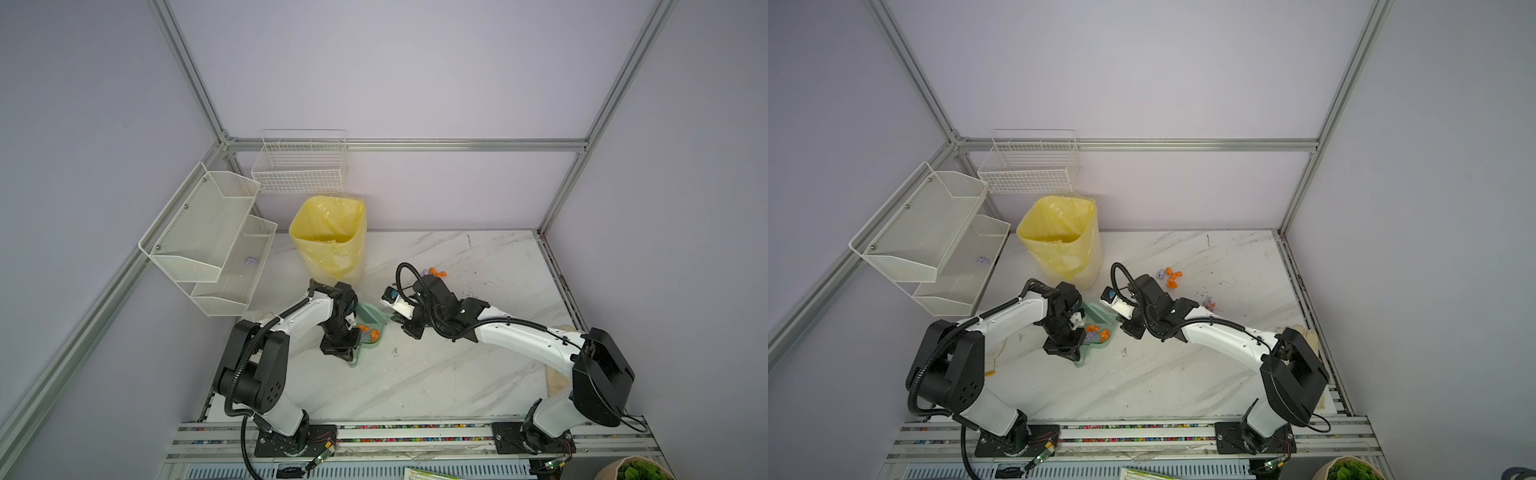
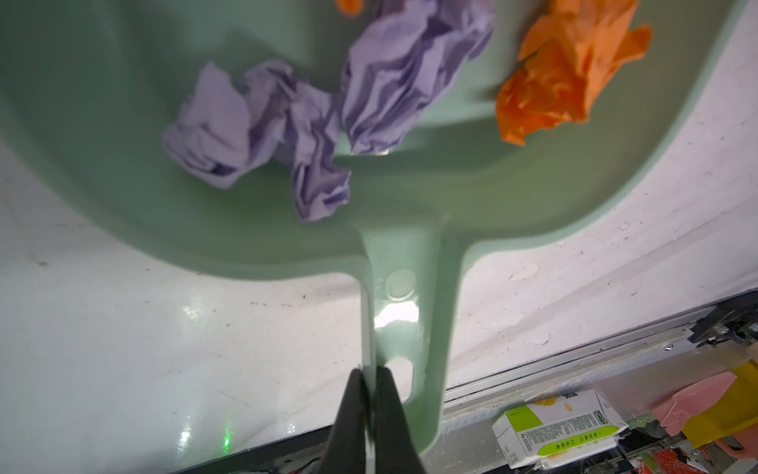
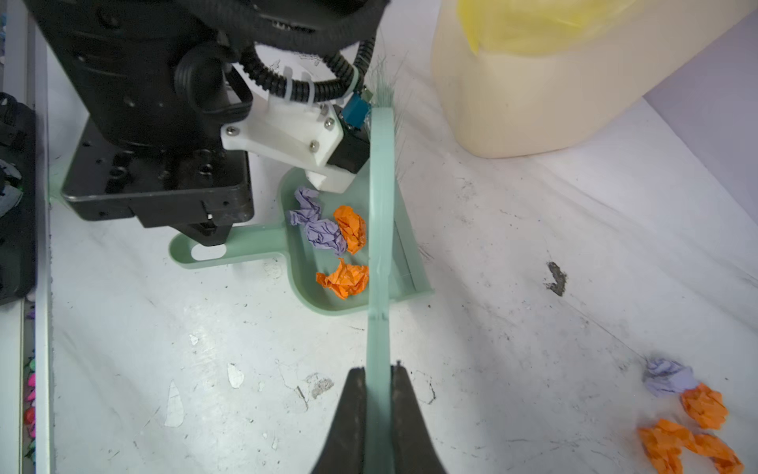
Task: Sweep away the paper scraps from the table
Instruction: 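Sweep the orange and lavender scraps into the dustpan with the right brush, then lift the filled dustpan toward the bin with the left gripper while the right withdraws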
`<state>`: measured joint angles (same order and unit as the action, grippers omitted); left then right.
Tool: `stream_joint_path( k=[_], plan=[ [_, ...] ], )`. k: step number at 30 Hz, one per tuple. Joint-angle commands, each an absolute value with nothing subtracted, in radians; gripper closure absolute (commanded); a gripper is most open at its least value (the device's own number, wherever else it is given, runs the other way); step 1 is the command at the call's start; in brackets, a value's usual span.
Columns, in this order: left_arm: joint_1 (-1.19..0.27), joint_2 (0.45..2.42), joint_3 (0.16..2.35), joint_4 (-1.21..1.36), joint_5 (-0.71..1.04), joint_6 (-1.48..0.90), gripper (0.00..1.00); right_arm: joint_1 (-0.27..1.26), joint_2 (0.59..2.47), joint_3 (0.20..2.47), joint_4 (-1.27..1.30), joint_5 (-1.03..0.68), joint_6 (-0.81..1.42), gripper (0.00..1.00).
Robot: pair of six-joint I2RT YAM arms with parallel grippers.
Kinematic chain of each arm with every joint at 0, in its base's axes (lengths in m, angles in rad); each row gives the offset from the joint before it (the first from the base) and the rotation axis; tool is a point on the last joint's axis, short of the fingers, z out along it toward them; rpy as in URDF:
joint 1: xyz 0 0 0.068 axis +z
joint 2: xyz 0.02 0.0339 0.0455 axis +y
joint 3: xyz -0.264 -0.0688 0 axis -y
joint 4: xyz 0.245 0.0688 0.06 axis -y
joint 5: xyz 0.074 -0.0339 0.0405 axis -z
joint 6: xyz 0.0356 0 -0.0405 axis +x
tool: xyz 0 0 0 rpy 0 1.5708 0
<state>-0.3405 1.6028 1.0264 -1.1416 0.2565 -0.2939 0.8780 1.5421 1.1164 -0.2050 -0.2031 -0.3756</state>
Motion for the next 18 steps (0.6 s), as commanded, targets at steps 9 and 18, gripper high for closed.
stream_joint_path(
  k=[9, 18],
  plan=[
    [-0.332, 1.55, 1.103, -1.059, 0.189, -0.307, 1.0, 0.879, 1.38, 1.058, -0.156, -0.168, -0.195, 1.0],
    [-0.345, 1.452, 1.095, -1.008, 0.251, -0.347, 1.0, 0.834, 1.343, 1.029, -0.14, 0.005, 0.047, 1.0]
  ],
)
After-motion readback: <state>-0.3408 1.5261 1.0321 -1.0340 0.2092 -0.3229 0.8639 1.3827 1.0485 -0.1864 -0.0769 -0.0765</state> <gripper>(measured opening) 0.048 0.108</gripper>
